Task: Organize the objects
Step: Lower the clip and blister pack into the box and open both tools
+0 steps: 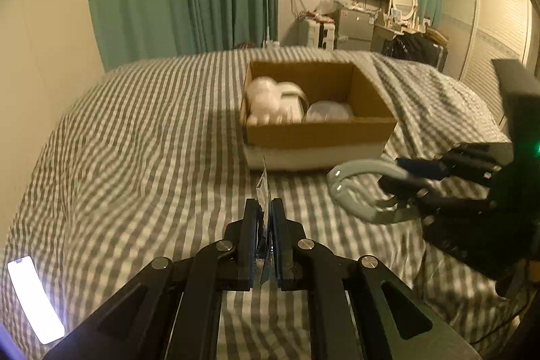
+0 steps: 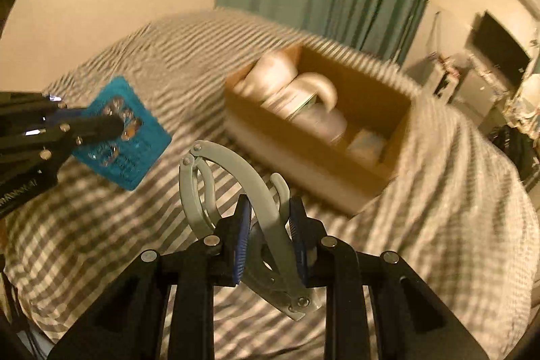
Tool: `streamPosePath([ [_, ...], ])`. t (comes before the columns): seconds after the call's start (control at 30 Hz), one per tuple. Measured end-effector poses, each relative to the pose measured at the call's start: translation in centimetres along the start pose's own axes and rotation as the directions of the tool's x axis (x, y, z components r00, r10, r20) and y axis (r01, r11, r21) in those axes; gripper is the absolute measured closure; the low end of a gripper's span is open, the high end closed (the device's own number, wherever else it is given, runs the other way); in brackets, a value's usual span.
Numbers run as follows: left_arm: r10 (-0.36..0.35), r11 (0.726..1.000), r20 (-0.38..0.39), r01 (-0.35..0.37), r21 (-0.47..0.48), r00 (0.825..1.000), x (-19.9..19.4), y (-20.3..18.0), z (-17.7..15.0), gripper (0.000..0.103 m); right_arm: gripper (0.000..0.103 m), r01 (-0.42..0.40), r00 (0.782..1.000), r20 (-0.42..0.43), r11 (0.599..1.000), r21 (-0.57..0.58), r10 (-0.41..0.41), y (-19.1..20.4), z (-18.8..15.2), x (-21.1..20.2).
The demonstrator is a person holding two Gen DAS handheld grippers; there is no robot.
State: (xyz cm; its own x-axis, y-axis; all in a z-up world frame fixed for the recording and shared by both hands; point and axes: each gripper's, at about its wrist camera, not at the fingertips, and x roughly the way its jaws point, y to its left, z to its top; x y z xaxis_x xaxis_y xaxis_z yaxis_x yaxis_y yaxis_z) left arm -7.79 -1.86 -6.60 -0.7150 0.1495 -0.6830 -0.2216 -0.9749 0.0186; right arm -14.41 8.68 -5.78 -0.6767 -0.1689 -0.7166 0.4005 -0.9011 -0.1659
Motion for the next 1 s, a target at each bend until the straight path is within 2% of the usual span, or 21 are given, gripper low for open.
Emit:
streamPosePath([
  [0.23,-0.025,0.999,0.104,0.022,0.027,0.994,-0.4,-1.5,6.8,0.095,0.081,0.075,0.990,0.117,0.997,0.030,-0.078,-4.9,4.0,-3.4],
  [0.33,-0.032,0.999,0.145,0.026,0.041,0.989,0.0,-2.0,9.7,0.095,0.081,0.089,0.984,0.149,0.995,0.045,-0.095,-6.3,5.8,-3.6],
  [0.5,-0.059,0.998,0.171,0.052,0.046,0.983,1.8,-2.6,13.8,0.095,0.081,0.098,0.976,0.189,0.993,0.064,-0.108,-8.0,8.4,-3.6],
  [0.77,-0.090,0.995,0.162,0.080,0.064,0.983,6.9,-3.4,17.8,0.095,0.081,0.085,0.972,0.208,0.991,0.106,-0.105,-11.0,11.8,-1.3],
  [1.0,-0.127,0.992,0.085,0.126,0.017,0.988,13.1,-3.5,18.9,0.095,0.081,0.039,0.989,0.134,0.979,0.198,-0.066,-13.3,13.1,4.8],
])
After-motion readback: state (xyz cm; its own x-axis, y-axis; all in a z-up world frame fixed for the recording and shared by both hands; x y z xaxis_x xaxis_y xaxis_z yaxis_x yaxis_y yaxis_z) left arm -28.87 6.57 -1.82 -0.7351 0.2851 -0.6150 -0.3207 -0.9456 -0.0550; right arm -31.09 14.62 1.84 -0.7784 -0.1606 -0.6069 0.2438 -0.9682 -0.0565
